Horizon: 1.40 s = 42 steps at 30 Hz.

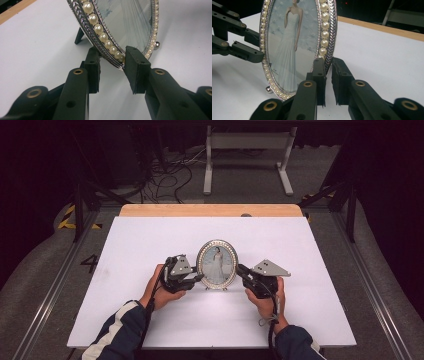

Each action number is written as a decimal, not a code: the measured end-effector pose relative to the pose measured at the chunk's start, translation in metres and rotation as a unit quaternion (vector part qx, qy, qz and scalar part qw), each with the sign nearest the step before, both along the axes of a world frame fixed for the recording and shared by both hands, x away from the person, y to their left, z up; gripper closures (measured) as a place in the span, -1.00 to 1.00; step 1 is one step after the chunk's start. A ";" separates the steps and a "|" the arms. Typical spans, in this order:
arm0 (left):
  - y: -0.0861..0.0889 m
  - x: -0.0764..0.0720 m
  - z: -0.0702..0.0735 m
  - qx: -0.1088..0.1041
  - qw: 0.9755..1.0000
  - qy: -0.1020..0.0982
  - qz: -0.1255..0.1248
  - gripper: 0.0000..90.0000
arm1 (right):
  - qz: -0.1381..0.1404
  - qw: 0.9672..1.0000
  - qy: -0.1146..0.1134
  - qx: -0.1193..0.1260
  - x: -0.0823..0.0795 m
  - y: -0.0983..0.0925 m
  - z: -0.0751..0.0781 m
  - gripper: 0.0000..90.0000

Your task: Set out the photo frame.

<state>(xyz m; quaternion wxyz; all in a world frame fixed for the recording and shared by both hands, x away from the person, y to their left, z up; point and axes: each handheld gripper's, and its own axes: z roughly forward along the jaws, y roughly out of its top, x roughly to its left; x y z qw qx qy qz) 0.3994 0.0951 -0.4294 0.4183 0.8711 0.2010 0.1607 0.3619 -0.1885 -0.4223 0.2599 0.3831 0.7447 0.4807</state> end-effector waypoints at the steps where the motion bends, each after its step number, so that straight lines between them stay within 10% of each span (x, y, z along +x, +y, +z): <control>1: 0.000 0.000 0.000 0.000 1.000 0.000 0.000 0.47 | 0.002 1.000 -0.002 -0.001 0.000 0.000 0.000 0.81; 25: 0.004 -0.006 0.005 0.002 1.000 -0.008 -0.002 0.32 | 0.016 0.997 -0.017 -0.076 -0.004 -0.002 0.003 0.70; 42: 0.019 -0.021 0.007 0.019 0.999 -0.027 0.010 -0.19 | 0.073 0.991 -0.011 -0.112 -0.024 -0.008 -0.002 0.13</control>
